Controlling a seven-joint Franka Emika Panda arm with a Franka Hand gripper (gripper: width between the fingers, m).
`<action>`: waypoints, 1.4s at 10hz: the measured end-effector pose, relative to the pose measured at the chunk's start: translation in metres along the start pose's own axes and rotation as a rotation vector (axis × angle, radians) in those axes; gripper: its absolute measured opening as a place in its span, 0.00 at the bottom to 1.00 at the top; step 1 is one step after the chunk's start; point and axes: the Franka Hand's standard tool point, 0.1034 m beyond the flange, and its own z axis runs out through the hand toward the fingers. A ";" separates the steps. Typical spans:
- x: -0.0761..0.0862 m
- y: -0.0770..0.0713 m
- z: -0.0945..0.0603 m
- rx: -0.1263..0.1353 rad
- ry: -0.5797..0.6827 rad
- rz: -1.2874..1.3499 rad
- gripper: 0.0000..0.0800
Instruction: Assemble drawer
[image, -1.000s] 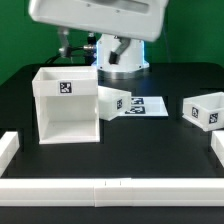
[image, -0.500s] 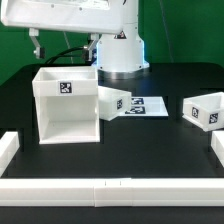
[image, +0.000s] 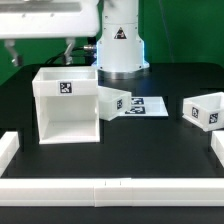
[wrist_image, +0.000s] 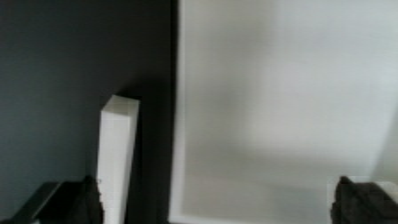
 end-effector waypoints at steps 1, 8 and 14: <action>-0.006 0.002 0.009 0.001 -0.014 0.009 0.81; -0.009 0.005 0.030 -0.047 -0.018 0.008 0.46; -0.008 0.005 0.029 -0.047 -0.017 0.008 0.05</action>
Offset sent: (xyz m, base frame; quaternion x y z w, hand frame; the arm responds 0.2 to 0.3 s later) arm 0.0088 0.0080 -0.0274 -0.0206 0.0038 0.0216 0.9995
